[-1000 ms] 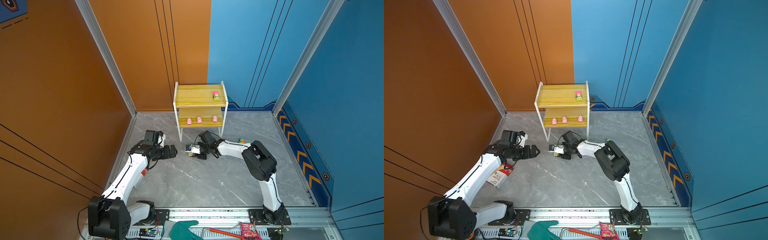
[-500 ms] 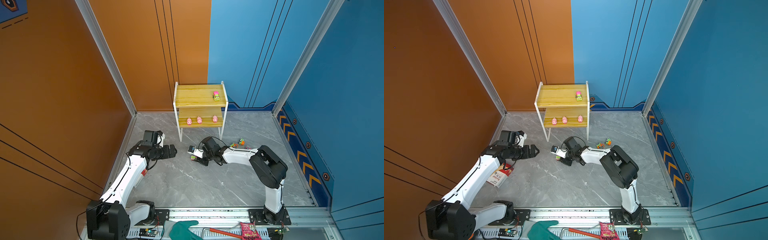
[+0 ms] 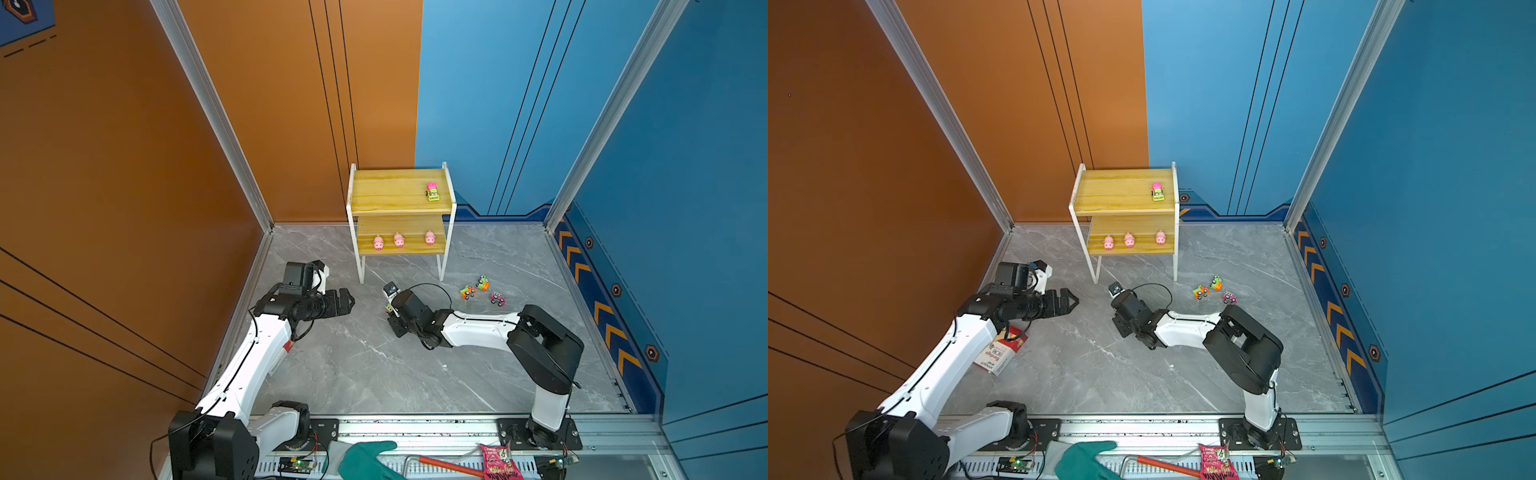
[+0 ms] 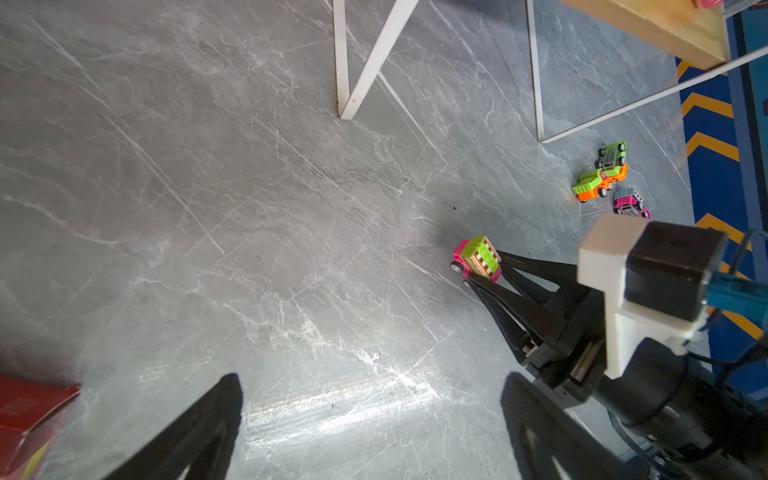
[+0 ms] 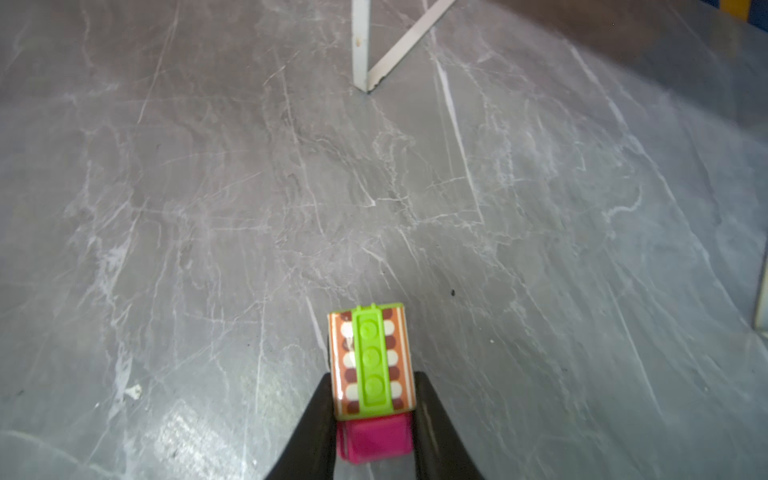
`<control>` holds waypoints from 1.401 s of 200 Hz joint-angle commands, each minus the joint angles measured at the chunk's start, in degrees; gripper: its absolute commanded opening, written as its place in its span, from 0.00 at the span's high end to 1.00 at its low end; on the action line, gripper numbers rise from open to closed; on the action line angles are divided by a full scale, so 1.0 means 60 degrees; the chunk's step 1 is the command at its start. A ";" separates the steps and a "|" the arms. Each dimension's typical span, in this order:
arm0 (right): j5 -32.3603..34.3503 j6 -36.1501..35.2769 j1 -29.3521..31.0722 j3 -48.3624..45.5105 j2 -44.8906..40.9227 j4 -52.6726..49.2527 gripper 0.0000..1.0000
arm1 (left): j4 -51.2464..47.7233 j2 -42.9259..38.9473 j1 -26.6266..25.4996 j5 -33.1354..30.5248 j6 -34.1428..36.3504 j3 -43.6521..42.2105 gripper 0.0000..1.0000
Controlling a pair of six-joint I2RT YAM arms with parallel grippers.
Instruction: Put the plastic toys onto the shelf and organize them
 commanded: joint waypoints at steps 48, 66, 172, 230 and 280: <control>0.1936 0.2902 0.0426 0.0855 0.0705 -0.1197 0.71 | 0.0039 -0.0348 0.0069 0.0238 -0.0159 -0.0220 0.02; 0.1898 0.3089 0.0429 0.1018 0.0946 -0.1204 0.69 | 0.0046 -0.0357 0.0066 0.0284 -0.0160 -0.0219 0.02; 0.1449 0.3123 0.0368 0.1180 0.0998 -0.1201 0.56 | 0.0123 -0.0573 0.0066 0.0343 -0.0174 -0.0288 0.03; 0.0232 0.1417 0.0008 -0.0514 -0.0580 0.0861 0.42 | 0.0200 -0.0792 0.0024 0.0458 -0.0072 -0.0392 0.02; -0.0874 0.1252 -0.0437 -0.2088 -0.1185 0.3136 0.34 | 0.0527 -0.1114 -0.0335 0.0804 0.0270 -0.0608 0.02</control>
